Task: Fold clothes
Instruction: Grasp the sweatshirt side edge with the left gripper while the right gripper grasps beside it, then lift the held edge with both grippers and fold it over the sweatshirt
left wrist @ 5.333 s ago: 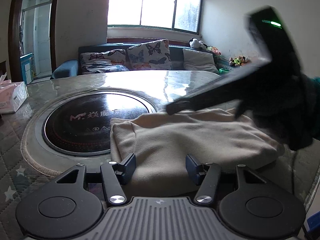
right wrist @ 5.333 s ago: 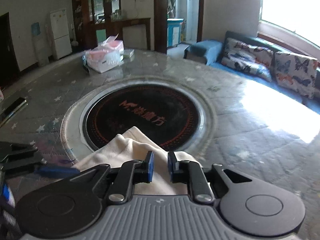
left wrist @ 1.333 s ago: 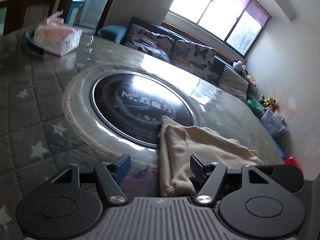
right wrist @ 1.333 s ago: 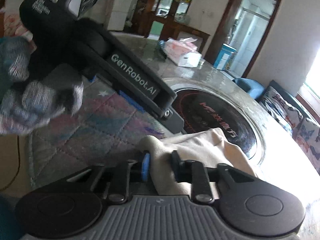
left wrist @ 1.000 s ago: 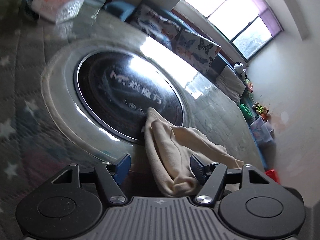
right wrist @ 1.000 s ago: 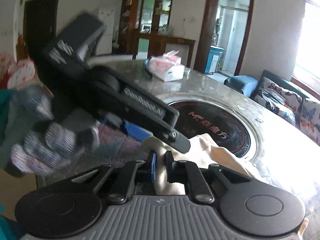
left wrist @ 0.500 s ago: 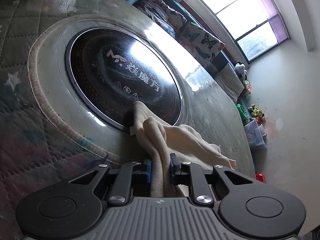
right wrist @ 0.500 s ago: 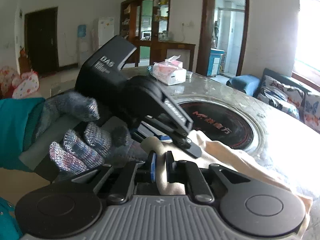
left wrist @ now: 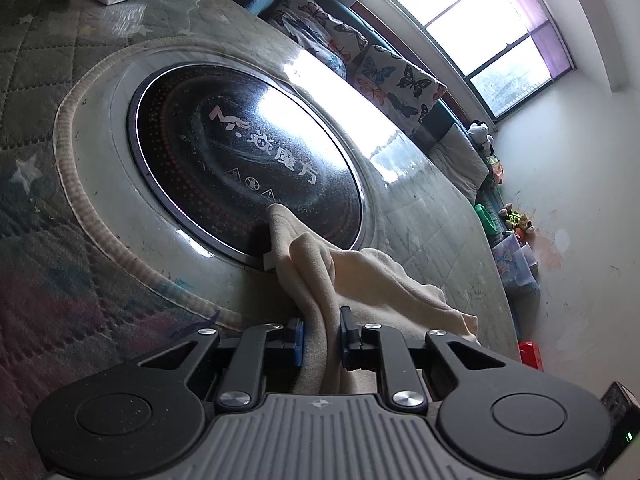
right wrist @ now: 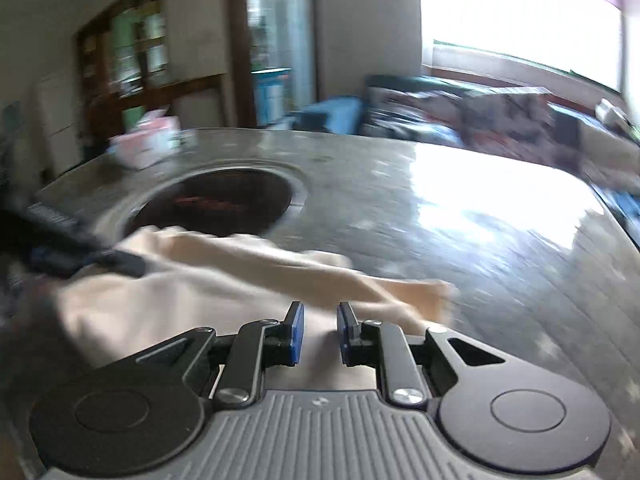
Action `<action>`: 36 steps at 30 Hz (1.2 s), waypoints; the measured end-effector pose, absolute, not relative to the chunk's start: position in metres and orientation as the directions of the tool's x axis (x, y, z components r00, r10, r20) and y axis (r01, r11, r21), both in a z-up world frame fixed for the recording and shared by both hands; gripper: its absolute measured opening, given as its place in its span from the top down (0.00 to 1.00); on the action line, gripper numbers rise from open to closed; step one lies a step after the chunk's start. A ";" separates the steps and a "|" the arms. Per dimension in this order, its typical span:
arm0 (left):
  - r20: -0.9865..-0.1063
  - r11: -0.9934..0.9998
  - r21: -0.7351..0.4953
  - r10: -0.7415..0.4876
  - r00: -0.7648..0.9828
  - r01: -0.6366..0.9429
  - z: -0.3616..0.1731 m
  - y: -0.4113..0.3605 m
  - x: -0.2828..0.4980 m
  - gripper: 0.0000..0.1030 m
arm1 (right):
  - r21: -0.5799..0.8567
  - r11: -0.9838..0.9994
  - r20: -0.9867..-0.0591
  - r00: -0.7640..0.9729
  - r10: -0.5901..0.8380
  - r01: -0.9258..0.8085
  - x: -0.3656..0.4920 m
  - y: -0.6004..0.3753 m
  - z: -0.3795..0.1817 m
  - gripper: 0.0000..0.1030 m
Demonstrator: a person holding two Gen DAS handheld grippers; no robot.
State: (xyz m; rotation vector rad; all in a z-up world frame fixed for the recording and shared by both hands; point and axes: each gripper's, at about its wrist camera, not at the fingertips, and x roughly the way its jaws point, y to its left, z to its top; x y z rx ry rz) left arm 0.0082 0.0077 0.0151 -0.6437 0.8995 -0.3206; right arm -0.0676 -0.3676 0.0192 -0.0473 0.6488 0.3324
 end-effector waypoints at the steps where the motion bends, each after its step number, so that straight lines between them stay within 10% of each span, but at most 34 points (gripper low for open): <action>1: -0.622 0.770 -0.638 -0.512 0.593 -0.003 0.015 0.008 0.008 0.82 | 0.063 0.952 -0.610 0.743 0.275 -0.301 -0.064 -0.374 0.016 0.80; 15: -0.635 0.801 -0.598 -0.486 0.600 0.017 0.018 0.000 0.007 0.82 | 0.161 0.973 -0.612 0.756 0.230 -0.165 -0.058 -0.419 0.003 0.58; 22: -0.647 0.838 -0.544 -0.453 0.613 0.046 0.024 -0.011 0.006 0.82 | 0.224 0.958 -0.584 0.763 0.277 -0.177 -0.062 -0.418 0.003 0.90; 36: -0.606 0.859 -0.462 -0.487 0.630 0.220 0.060 -0.074 0.012 0.85 | 0.220 0.967 -0.470 0.855 0.218 -0.126 -0.099 -0.449 0.042 0.92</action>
